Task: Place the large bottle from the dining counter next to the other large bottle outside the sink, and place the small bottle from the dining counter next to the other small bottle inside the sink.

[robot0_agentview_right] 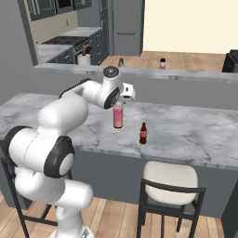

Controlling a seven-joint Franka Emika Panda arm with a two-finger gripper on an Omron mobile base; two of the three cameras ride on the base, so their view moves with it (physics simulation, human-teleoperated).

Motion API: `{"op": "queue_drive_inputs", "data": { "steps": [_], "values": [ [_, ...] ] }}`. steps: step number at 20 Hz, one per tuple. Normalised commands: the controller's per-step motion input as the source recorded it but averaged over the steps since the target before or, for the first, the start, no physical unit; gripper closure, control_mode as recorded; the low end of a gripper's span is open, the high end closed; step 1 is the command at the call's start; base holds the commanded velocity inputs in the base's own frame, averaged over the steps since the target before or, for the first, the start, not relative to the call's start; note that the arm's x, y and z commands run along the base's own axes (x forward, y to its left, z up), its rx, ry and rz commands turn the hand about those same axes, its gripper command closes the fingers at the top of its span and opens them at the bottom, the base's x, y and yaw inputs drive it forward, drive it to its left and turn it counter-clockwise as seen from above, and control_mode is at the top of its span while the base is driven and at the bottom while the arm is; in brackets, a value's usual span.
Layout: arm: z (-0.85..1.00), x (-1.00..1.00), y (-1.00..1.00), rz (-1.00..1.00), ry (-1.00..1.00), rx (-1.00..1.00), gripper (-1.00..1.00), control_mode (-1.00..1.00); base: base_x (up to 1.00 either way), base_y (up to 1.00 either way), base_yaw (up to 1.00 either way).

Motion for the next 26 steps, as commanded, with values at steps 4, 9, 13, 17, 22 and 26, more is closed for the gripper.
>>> {"op": "queue_drive_inputs", "data": {
  "steps": [4, 9, 13, 17, 22, 26],
  "values": [
    [0.39, -0.32, -0.18, 0.00, 0.00, 0.01, 1.00, -1.00, 0.00, 0.00, 0.00],
    [0.38, -0.34, -0.17, 0.00, -0.04, 0.00, 1.00, -1.00, 0.00, 0.00, 0.00],
    [0.39, -0.41, -0.22, 0.00, -0.09, 0.00, 1.00, -1.00, 0.00, 0.00, 0.00],
    [0.39, -0.39, -0.10, 0.00, -0.10, 0.00, 1.00, -1.00, 0.00, 0.00, 0.00],
    [0.35, -0.33, 0.00, 0.00, -0.08, 0.00, 1.00, -1.00, 0.00, 0.00, 0.00],
    [0.16, -0.15, 0.00, 0.00, -0.03, 0.00, 1.00, 1.00, -0.12, -0.02, 0.00]
  ]
}}
